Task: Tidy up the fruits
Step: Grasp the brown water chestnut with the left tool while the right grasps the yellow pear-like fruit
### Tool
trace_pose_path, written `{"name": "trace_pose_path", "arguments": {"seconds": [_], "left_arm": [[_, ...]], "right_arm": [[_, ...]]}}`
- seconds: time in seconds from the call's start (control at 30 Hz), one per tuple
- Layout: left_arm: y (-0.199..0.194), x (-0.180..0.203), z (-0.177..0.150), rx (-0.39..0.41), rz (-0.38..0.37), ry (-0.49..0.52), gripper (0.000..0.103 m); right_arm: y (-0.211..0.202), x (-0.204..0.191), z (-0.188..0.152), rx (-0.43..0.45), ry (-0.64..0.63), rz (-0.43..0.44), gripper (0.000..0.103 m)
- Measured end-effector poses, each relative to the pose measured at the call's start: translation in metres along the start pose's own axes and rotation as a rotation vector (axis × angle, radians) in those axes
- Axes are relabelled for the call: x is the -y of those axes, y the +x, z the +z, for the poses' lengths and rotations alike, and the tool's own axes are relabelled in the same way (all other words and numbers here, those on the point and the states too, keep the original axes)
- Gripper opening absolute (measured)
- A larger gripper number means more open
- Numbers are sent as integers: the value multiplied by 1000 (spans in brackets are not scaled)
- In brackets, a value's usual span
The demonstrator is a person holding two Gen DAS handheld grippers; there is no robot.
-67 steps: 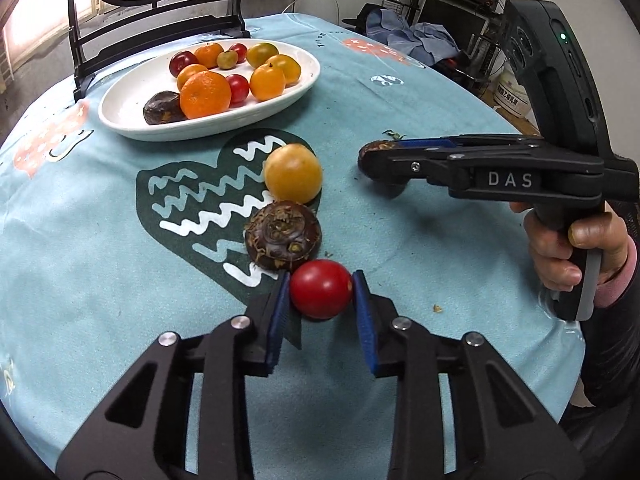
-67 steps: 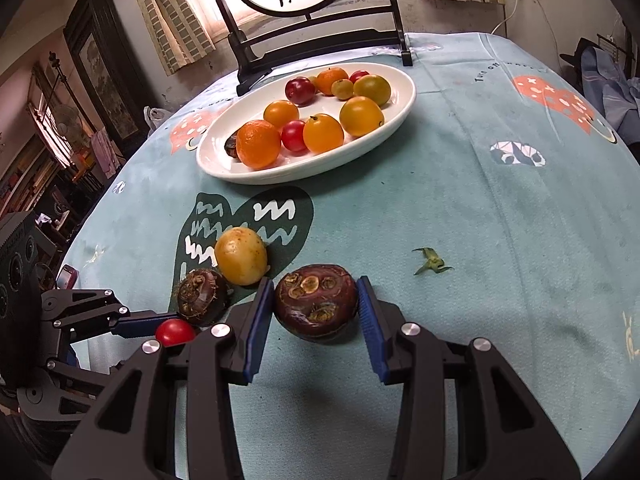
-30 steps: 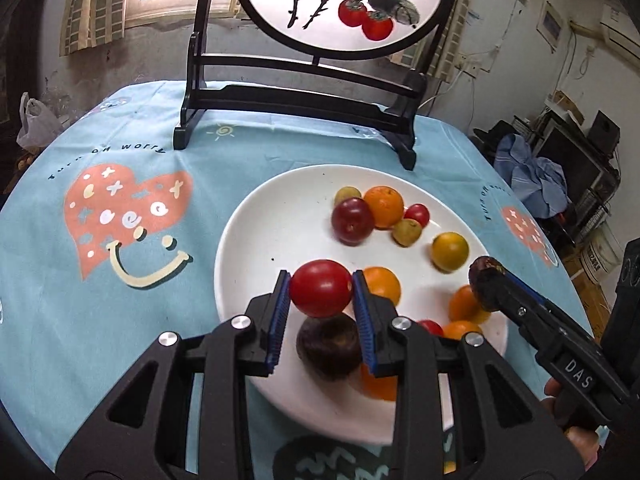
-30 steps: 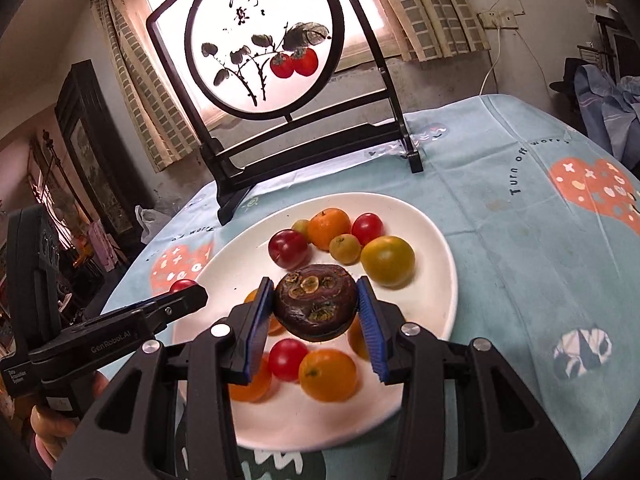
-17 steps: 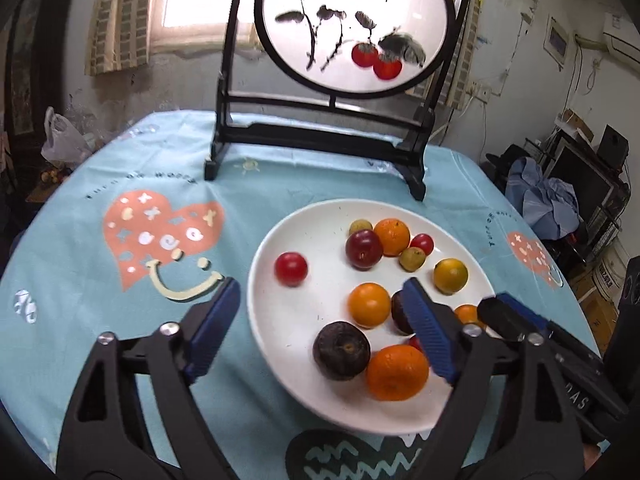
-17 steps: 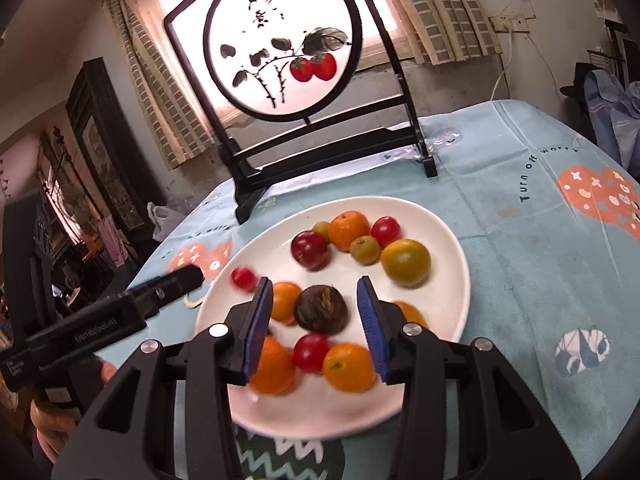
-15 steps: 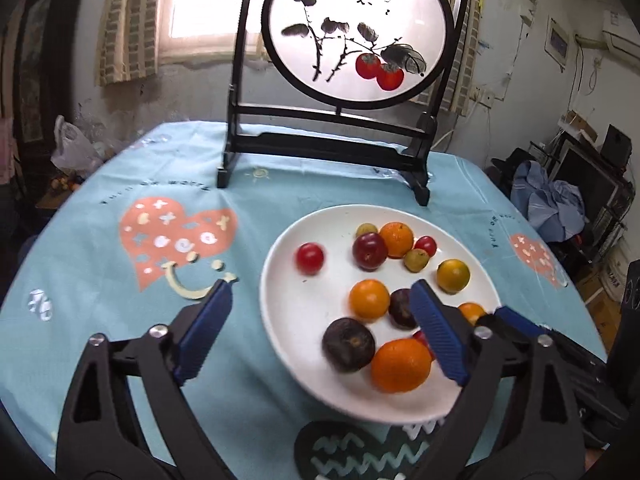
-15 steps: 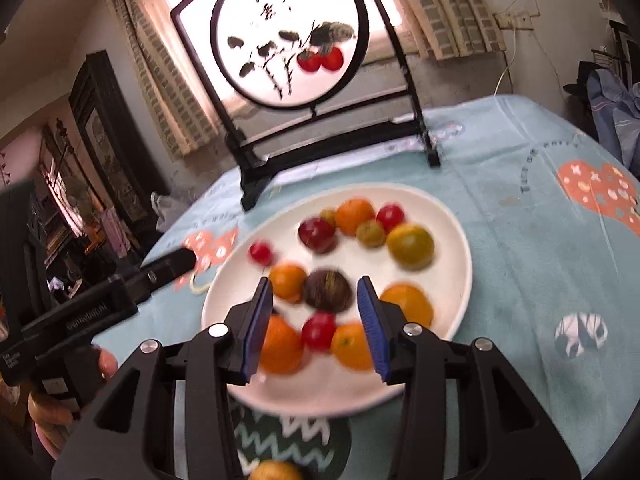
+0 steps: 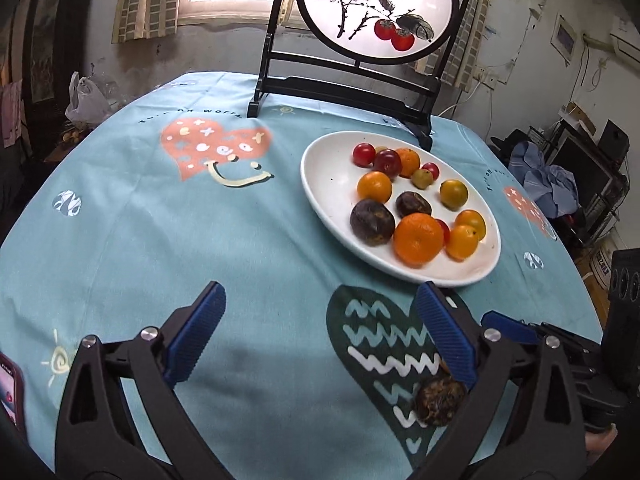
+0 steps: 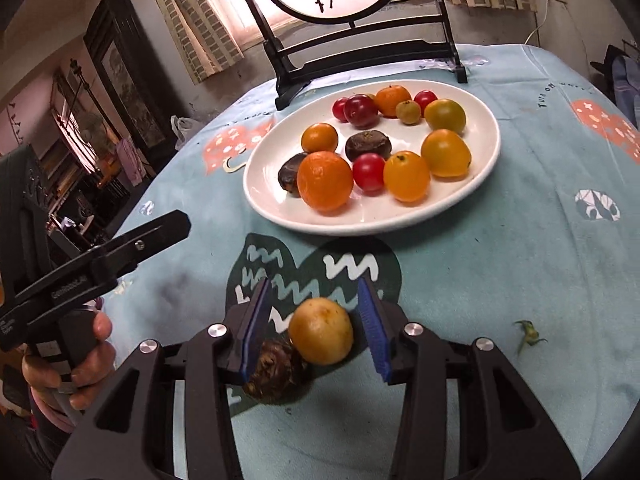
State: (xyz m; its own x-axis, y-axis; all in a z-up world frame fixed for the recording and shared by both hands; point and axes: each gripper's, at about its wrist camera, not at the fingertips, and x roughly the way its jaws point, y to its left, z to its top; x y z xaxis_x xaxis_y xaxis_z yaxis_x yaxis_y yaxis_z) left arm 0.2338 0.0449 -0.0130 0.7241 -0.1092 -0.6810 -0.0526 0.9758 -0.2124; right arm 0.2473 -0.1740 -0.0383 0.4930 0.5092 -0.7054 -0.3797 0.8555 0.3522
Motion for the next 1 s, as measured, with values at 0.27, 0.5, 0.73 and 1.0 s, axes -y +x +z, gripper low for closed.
{"name": "trace_pose_path", "arguments": {"seconds": [0.27,0.5,0.73,1.0], "left_arm": [[3,2,-3,-15,23,20,98],[0,4,-3,-7,29,28,98],[-1,7,-4,5,42,45,98],[0,8,-5,-15,15,41,98]], "right_arm": [[12,0,-6,-53,-33,-30,45],[15,0,-8,-62,-42,-35,45],[18,2,-8,-78,-30,-6,35],[-14,31,4,56,112,-8,34]]}}
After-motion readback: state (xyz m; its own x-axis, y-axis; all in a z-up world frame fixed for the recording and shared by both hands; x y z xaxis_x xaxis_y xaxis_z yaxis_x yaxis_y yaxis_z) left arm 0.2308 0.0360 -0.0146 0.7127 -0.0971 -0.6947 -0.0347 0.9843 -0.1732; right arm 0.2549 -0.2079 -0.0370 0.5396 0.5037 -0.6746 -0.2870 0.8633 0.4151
